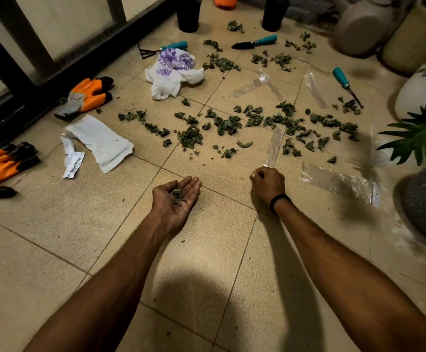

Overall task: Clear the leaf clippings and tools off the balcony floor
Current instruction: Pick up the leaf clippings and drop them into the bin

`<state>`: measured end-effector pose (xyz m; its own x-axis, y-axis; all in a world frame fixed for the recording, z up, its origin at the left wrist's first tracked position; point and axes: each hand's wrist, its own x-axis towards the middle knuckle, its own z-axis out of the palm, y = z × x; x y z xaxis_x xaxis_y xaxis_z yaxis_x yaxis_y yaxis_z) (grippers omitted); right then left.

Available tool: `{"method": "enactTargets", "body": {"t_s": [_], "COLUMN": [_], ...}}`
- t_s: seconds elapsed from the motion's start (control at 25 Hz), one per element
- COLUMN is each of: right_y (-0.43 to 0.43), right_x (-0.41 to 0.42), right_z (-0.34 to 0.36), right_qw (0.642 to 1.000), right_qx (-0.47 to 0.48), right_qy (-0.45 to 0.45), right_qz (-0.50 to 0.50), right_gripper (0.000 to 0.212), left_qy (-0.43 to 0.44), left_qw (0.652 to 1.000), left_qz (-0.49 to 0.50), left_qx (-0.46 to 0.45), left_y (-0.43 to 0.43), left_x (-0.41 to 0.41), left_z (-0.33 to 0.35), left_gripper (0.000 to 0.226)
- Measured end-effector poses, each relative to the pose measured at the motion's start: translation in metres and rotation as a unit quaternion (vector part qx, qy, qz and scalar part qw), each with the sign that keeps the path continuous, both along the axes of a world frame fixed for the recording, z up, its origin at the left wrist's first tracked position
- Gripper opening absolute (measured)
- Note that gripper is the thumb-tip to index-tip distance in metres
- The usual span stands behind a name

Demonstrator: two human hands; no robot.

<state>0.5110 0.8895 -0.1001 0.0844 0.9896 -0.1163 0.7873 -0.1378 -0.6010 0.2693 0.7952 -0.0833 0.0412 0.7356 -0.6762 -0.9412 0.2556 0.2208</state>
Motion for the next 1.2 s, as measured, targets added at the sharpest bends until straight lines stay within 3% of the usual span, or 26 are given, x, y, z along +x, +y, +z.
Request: {"method": "enactTargets", "body": {"t_s": [0.16, 0.4, 0.52, 0.6, 0.68, 0.76, 0.84, 0.88, 0.96, 1.04, 1.12, 1.2], "right_y": [-0.001, -0.006, 0.008, 0.018, 0.011, -0.009, -0.032, -0.042, -0.057, -0.070, -0.080, -0.083], "right_x": [-0.015, -0.027, -0.020, -0.011, -0.018, -0.038, -0.069, -0.085, -0.117, -0.149, -0.171, -0.186], "right_z": [-0.002, -0.008, -0.002, 0.013, 0.037, 0.064, 0.089, 0.098, 0.105, 0.106, 0.110, 0.116], "right_qw": [0.998, 0.966, 0.974, 0.994, 0.980, 0.927, 0.902, 0.914, 0.951, 0.955, 0.957, 0.965], "right_qx": [0.011, 0.070, 0.019, -0.061, -0.119, -0.168, -0.203, -0.199, -0.141, -0.066, -0.006, 0.022], "right_qy": [-0.014, -0.169, -0.199, -0.086, 0.135, 0.330, 0.381, 0.340, 0.157, -0.001, -0.054, -0.037], "right_qz": [0.063, 0.182, 0.111, -0.008, -0.089, -0.066, 0.028, 0.094, 0.224, 0.288, 0.285, 0.259], "right_gripper": [0.015, 0.020, 0.020, 0.018, 0.015, 0.007, 0.009, 0.009, 0.009, 0.009, 0.005, 0.015], "left_qy": [0.001, 0.004, 0.007, 0.006, 0.010, 0.014, 0.009, 0.006, 0.018, 0.071, 0.111, 0.074], "left_qw": [1.000, 1.000, 1.000, 1.000, 1.000, 1.000, 0.999, 0.999, 0.998, 0.994, 0.990, 0.992], "left_qz": [-0.012, -0.005, -0.002, -0.001, -0.001, -0.001, 0.012, 0.021, 0.041, 0.049, 0.049, 0.081], "left_qx": [-0.001, -0.005, -0.009, -0.010, -0.015, -0.026, -0.029, -0.029, -0.046, -0.068, -0.075, -0.065], "left_y": [0.002, 0.001, -0.003, -0.005, -0.004, -0.003, -0.005, -0.008, -0.011, -0.013, -0.017, -0.022], "left_x": [0.007, -0.002, -0.004, -0.004, -0.005, -0.002, 0.004, 0.008, 0.012, 0.006, -0.008, -0.028], "left_z": [-0.002, -0.005, -0.005, -0.002, 0.001, 0.005, 0.013, 0.017, 0.026, 0.033, 0.039, 0.039], "left_gripper": [0.038, 0.039, 0.039, 0.039, 0.040, 0.040, 0.040, 0.038, 0.030, 0.028, 0.030, 0.030]}}
